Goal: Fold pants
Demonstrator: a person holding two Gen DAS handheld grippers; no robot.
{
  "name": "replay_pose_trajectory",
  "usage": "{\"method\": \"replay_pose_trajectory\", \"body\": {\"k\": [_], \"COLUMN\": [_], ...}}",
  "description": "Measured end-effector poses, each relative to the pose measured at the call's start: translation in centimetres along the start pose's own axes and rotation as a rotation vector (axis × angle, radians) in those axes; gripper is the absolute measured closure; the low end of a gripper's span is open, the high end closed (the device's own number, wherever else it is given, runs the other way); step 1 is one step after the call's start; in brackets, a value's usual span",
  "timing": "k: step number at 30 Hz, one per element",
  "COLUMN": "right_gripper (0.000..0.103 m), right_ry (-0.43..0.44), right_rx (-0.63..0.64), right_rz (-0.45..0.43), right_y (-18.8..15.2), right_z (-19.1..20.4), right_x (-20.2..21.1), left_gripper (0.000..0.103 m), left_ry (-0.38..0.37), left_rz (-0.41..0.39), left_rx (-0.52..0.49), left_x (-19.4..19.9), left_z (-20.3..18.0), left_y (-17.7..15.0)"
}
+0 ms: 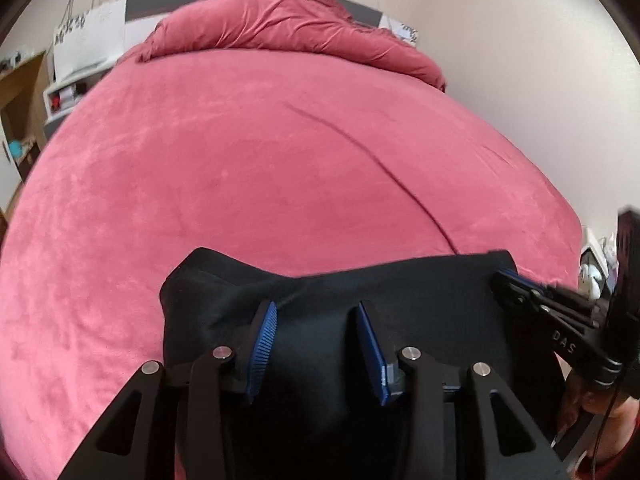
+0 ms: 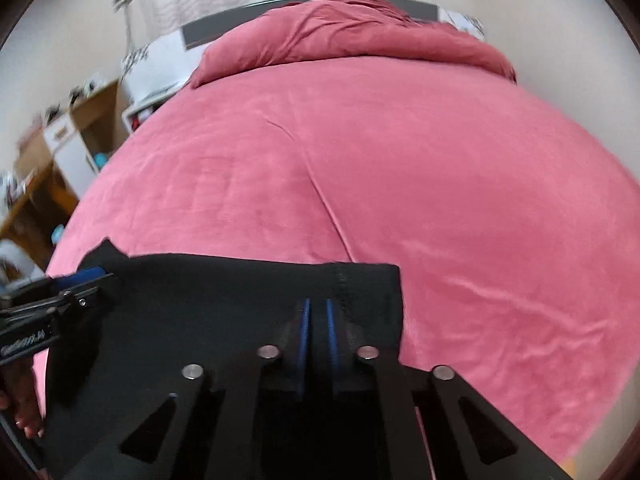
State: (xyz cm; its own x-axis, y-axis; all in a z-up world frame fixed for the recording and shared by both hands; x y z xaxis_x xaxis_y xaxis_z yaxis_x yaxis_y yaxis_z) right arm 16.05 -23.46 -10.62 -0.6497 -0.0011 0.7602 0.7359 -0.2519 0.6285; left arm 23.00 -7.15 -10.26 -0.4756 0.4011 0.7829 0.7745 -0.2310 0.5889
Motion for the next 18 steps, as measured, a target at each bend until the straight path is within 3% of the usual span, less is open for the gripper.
{"method": "replay_pose_trajectory", "body": {"k": [6, 9, 12, 14, 16, 18], "right_gripper": [0.103, 0.103, 0.103, 0.090, 0.071, 0.069], "right_ry": [-0.019, 0.016, 0.101, 0.081, 0.102, 0.106], "right_rx": [-0.005, -0.028, -0.126, -0.187, -0.209, -0.175], "right_rz": [-0.074, -0.067, -0.049, -0.073, -0.117, -0.135], "right_y": [-0.7, -0.7, -0.2, -0.5, -1.1, -2.4], "right_z": [-0.2, -0.7, -1.8, -2.4, -2.4, -1.4], "right_x": [-0.2, -0.1, 0.8, 2.6, 4.9, 7.1], "left_gripper": [0.060, 0.064, 0.064, 0.064, 0.064, 0.063], "left_ry": [-0.073, -0.097, -0.094, -0.066, -0.056, -0.084], "left_rz": [0.016, 0.022, -0.016, -0.040, -0.074, -0.101], "left_rx": [0.131, 0.147, 0.164, 0.165, 0.151, 0.113], "left_x": [-1.5, -2.0, 0.1, 2.0, 4.4, 6.4], "left_z": [1.7, 2.5, 2.3, 2.4, 2.1, 1.3], "left_y": [0.1, 0.5, 0.4, -0.1, -1.5, -3.4]}}
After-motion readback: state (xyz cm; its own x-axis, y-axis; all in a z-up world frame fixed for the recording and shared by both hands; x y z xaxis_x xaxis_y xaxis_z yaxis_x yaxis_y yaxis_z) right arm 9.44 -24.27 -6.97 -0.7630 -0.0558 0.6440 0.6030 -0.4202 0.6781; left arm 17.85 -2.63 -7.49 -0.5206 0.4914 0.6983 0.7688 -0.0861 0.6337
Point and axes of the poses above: each gripper's, at about its wrist camera, not at the fingertips, and x roughly against the way its jaws point, z to its left, y to its top, the point moved 4 cm from there along -x, roughly the way its jaws point, and after that the axes turned 4 degrees about y, right-handed, at the moved point
